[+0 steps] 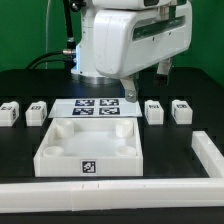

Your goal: Assemble one leg

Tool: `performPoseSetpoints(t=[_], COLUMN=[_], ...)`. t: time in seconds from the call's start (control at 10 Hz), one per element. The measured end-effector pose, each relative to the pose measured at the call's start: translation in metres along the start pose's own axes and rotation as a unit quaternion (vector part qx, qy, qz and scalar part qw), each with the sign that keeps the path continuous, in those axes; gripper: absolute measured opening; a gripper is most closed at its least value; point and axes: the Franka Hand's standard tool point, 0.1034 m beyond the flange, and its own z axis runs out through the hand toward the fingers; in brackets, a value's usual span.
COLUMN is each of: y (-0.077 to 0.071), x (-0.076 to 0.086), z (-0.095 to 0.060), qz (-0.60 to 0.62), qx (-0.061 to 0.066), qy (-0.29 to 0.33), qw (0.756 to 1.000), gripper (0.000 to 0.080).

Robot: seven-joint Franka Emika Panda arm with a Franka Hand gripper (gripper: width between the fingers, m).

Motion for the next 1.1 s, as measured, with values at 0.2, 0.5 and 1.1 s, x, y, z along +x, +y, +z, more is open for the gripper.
performPoseSetpoints(t=[0.2, 0.5, 1.1], y=[0.0000, 0.0000, 0.0003], x=[0.0000, 0.0000, -0.0004], z=[0.0000, 0.0000, 0.0000], qz=[0.000, 0.000, -0.024], qx=[0.000, 0.000, 0.000], qy=[0.000, 0.000, 0.000], qw=[1.000, 1.000, 1.000], gripper=[0.0650, 0.0650, 0.0650])
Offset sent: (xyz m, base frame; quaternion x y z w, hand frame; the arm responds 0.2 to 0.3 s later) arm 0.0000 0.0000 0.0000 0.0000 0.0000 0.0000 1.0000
